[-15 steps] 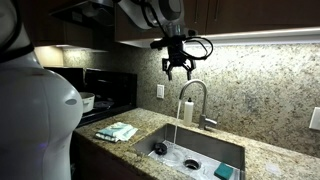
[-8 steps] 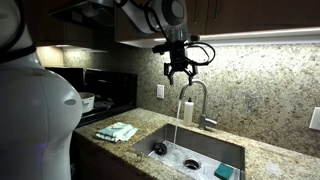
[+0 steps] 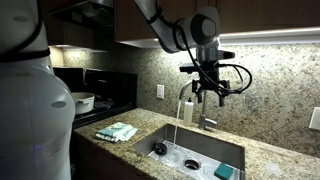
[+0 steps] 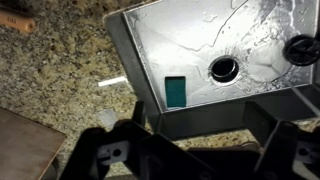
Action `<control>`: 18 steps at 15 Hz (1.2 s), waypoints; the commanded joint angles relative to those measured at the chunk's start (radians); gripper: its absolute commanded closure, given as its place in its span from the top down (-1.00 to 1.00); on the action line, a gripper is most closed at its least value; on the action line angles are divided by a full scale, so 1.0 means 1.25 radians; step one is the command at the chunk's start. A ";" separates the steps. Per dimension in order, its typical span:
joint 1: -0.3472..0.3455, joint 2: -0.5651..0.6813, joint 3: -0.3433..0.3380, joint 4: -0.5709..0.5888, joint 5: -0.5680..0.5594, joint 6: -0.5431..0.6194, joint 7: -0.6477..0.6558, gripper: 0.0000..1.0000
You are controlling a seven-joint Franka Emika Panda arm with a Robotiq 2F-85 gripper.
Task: Close the faucet and center the spout
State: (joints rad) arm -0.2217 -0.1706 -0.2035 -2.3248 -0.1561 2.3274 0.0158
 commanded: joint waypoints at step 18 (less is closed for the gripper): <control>-0.064 0.334 -0.021 0.113 0.221 0.428 -0.113 1.00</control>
State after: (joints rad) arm -0.2595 0.1559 -0.2642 -2.2055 -0.0083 2.6825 -0.0198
